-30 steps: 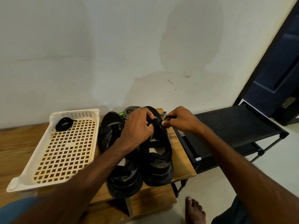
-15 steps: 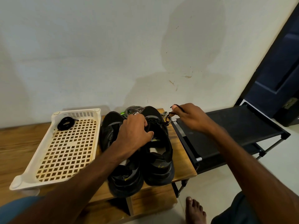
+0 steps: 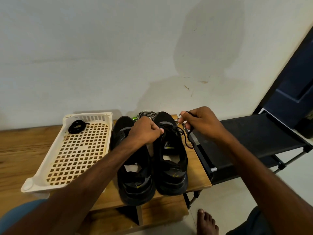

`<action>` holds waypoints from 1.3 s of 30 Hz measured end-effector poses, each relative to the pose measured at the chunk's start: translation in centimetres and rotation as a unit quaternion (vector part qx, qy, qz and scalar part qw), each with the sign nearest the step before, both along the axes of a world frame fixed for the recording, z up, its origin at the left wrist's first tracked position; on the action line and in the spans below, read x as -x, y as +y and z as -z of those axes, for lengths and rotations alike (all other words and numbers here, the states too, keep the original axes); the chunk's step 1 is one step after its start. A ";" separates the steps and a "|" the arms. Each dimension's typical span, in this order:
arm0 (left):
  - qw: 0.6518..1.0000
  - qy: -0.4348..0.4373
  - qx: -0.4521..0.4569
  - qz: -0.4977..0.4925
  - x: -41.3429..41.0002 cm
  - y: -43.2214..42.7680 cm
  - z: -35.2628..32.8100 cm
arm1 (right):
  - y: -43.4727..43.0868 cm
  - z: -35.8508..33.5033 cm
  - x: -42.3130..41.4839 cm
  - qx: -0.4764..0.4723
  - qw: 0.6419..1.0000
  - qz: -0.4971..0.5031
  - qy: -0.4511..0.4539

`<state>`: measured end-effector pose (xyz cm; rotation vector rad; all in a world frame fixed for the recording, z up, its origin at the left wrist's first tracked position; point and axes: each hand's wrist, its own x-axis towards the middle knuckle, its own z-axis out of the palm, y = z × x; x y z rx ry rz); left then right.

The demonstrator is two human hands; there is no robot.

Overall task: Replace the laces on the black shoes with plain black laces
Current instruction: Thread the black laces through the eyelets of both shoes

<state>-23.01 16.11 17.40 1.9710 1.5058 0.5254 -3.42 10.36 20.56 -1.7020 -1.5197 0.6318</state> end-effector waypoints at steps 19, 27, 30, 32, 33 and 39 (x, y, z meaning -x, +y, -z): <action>0.994 0.048 -0.007 0.102 0.6 0.2 1.0 | 0.5 0.6 0.6 0.078 0.996 -0.046 0.027; 0.996 -0.069 -0.043 0.044 0.6 0.2 0.9 | 0.9 1.2 0.9 0.092 0.989 -0.061 -0.094; 0.983 -0.179 -0.035 0.010 0.8 0.2 0.8 | 0.9 1.2 1.0 0.085 0.989 -0.060 -0.109; 0.975 -0.218 -0.044 -0.006 1.0 0.3 0.7 | 0.8 1.1 1.0 0.083 0.989 -0.059 -0.112; 0.972 -0.227 -0.057 -0.013 1.1 0.3 0.5 | 0.8 1.0 1.0 0.080 0.989 -0.054 -0.108; 0.967 0.025 -0.252 -0.017 1.9 -0.9 0.3 | 0.7 0.4 1.1 0.006 0.996 0.019 -0.081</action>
